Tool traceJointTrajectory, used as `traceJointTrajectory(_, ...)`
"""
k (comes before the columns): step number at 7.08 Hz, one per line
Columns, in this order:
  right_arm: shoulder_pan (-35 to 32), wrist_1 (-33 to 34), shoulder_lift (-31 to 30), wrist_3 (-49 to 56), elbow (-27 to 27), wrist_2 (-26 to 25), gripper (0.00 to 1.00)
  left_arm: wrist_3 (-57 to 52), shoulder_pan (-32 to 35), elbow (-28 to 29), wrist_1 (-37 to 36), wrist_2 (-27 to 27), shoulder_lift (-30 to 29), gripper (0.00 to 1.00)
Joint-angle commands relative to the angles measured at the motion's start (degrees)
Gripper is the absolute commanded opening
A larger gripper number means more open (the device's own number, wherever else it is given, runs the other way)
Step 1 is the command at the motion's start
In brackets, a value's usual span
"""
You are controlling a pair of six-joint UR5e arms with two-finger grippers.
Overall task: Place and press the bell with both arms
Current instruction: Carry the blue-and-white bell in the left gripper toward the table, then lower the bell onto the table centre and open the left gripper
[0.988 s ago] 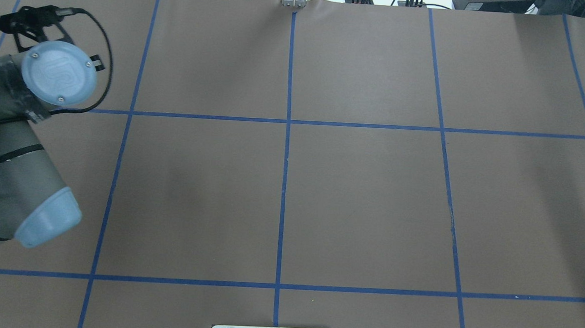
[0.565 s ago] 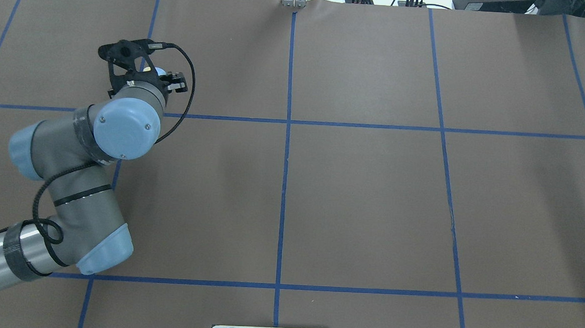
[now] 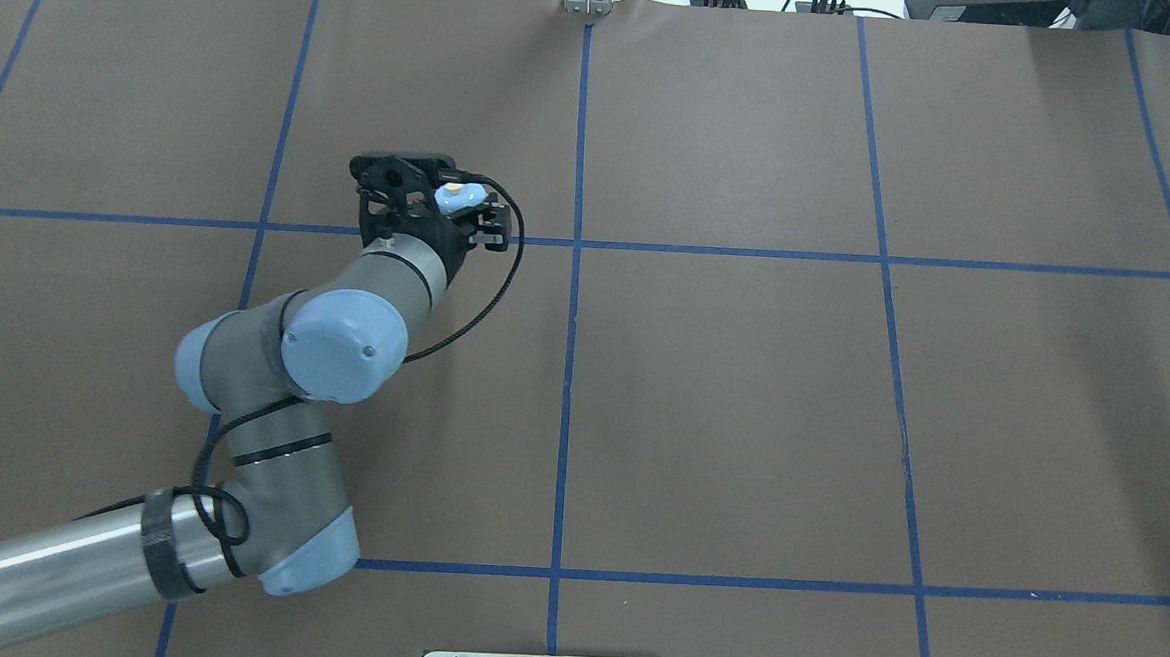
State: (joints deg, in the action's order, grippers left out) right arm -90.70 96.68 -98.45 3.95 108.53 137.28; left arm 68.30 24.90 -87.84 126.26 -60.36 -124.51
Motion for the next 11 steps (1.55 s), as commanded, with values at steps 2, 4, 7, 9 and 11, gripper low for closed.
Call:
traceJointTrajectory(2,0.0,0.0,-0.08,0.0,0.1,0.09,1.0,-0.45,-3.27,13.88,8.2,2.71,-8.18,0.0)
traceJointTrajectory(4,0.0,-0.09,0.01,0.09,-0.07,0.0,1.0,-0.36,-3.28,22.92,8.3,2.71,-15.46,0.0)
traceJointTrajectory(7,0.0,-0.09,0.01,0.09,0.01,0.0,1.0,-2.98,-3.19,24.73,8.65,2.71,-16.03,0.0)
traceJointTrajectory(9,0.0,0.0,-0.08,0.09,-0.07,0.0,1.0,-3.09,-3.19,25.6,8.65,2.71,-16.03,0.0)
traceJointTrajectory(11,0.0,0.0,-0.08,0.09,-0.07,0.0,1.0,-3.0,-3.19,26.58,8.65,2.62,-16.12,0.0)
